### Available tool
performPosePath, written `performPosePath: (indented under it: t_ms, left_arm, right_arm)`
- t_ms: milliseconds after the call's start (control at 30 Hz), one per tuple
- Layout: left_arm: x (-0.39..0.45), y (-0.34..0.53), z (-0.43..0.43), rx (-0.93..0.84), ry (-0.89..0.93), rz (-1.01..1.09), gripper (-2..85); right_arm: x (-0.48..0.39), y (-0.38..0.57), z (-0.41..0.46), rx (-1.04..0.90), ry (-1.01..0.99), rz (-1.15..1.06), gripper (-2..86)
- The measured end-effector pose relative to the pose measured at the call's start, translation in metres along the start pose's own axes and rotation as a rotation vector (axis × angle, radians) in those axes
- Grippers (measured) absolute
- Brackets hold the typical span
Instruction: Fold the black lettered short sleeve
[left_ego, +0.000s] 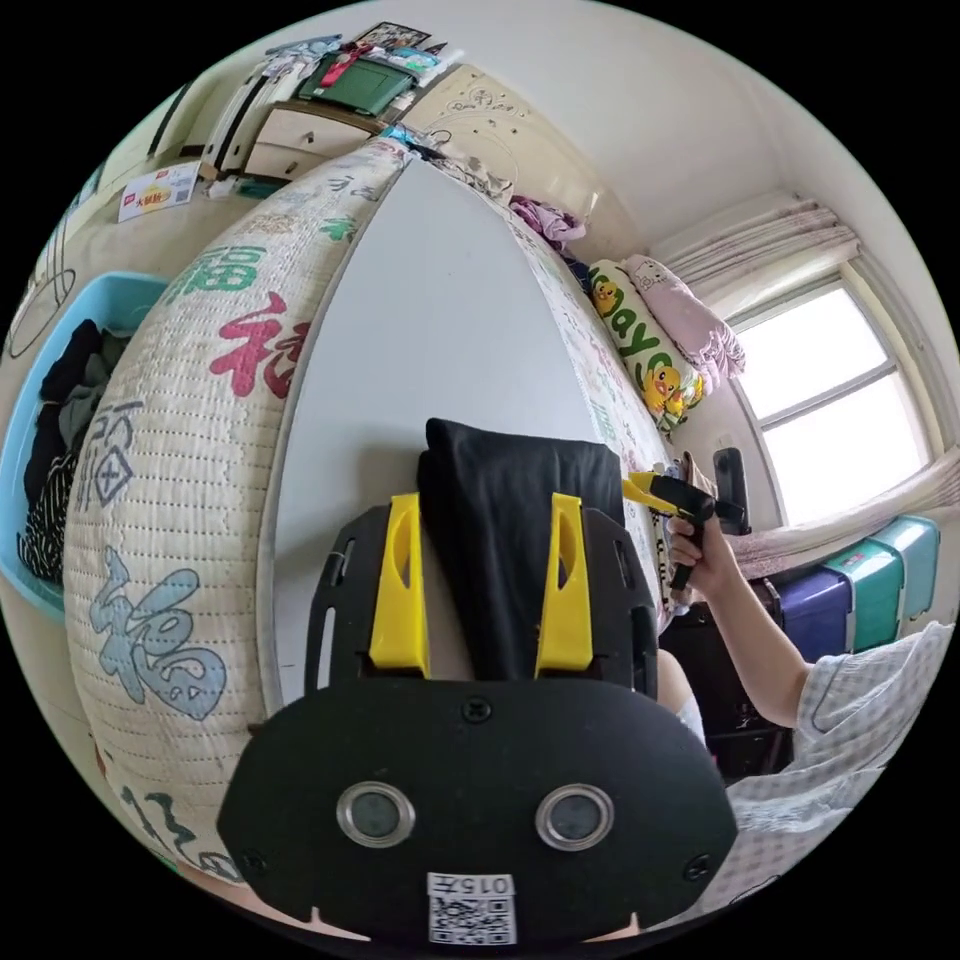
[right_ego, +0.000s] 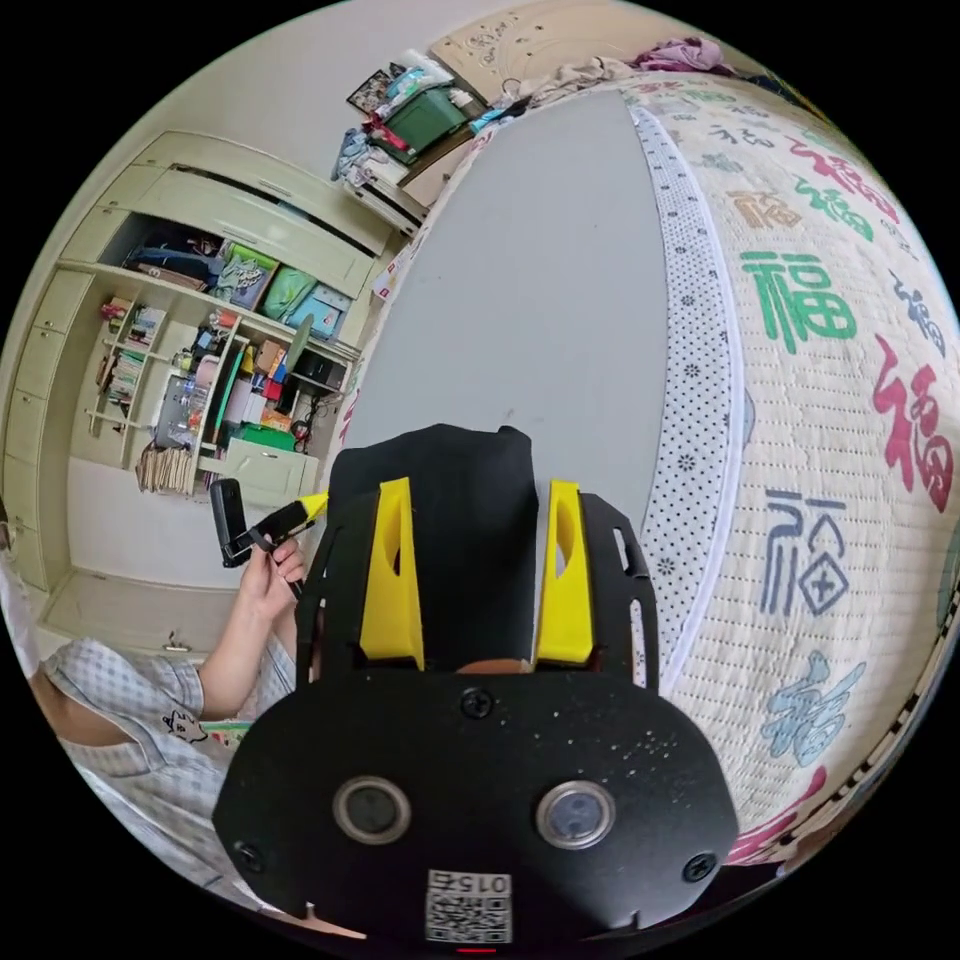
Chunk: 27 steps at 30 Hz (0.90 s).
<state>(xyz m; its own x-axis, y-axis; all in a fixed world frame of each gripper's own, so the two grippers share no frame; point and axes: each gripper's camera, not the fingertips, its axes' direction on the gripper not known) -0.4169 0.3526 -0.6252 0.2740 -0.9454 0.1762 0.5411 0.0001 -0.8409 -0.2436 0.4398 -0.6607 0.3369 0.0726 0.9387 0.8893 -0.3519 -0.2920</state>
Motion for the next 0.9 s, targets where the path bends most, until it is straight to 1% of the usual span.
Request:
performPosePath:
  t_ms: [67,133,167,233,267,333,400,433,500,567,600,633,667,700,767,900]
  left_arm:
    - [0.007,-0.005,0.011,-0.018,-0.024,-0.031,13.8]
    - [0.012,-0.012,0.021,-0.05,-0.039,-0.079,11.4]
    - [0.013,-0.018,0.028,-0.097,-0.027,-0.112,9.6]
    - [0.018,-0.025,0.032,-0.143,0.016,-0.165,6.9]
    - [0.032,-0.029,0.025,-0.136,0.033,-0.147,6.2]
    - [0.066,-0.032,0.014,-0.126,0.047,-0.07,5.6]
    - [0.126,-0.032,-0.002,-0.116,0.081,0.068,5.4]
    - [0.141,-0.031,-0.006,-0.11,0.097,0.102,5.3]
    - [0.205,-0.027,-0.017,-0.081,0.183,0.233,5.2]
    - [0.254,-0.028,-0.021,-0.07,0.259,0.338,5.1]
    - [0.288,-0.03,-0.02,-0.069,0.3,0.422,5.1]
    - [0.306,-0.031,-0.019,-0.067,0.318,0.467,5.1]
    - [0.339,-0.034,-0.014,-0.068,0.358,0.556,5.1]
    - [0.372,-0.037,-0.003,-0.082,0.409,0.637,5.0]
    - [0.416,-0.04,0.019,-0.109,0.488,0.72,4.9]
    - [0.505,-0.038,0.091,-0.181,0.639,0.802,4.9]
  right_arm:
    - [0.02,-0.005,0.048,-0.005,-0.044,0.143,15.2]
    - [0.03,-0.009,0.081,-0.003,-0.045,0.208,11.6]
    - [0.035,-0.01,0.103,-0.028,-0.032,0.237,9.3]
    - [0.036,-0.007,0.122,-0.028,-0.045,0.257,6.7]
    - [0.03,-0.001,0.125,-0.003,-0.065,0.216,5.7]
    - [0.017,0.017,0.121,0.046,-0.092,0.135,5.2]
    - [0.007,0.045,0.106,0.118,-0.125,0.062,5.1]
    - [0.004,0.068,0.092,0.178,-0.152,0.033,5.1]
    - [0.007,0.111,0.065,0.288,-0.211,0.014,5.1]
    - [0.012,0.177,0.026,0.461,-0.269,0.0,5.0]
    - [0.013,0.194,0.017,0.505,-0.275,-0.005,5.0]
    - [0.013,0.228,-0.002,0.593,-0.275,-0.017,5.0]
    - [0.011,0.26,-0.019,0.677,-0.251,-0.034,5.0]
    - [0.008,0.276,-0.026,0.716,-0.231,-0.045,5.0]
    - [-0.001,0.331,-0.049,0.857,-0.124,-0.088,5.0]
    - [0.007,0.392,-0.068,0.979,-0.025,-0.111,5.0]
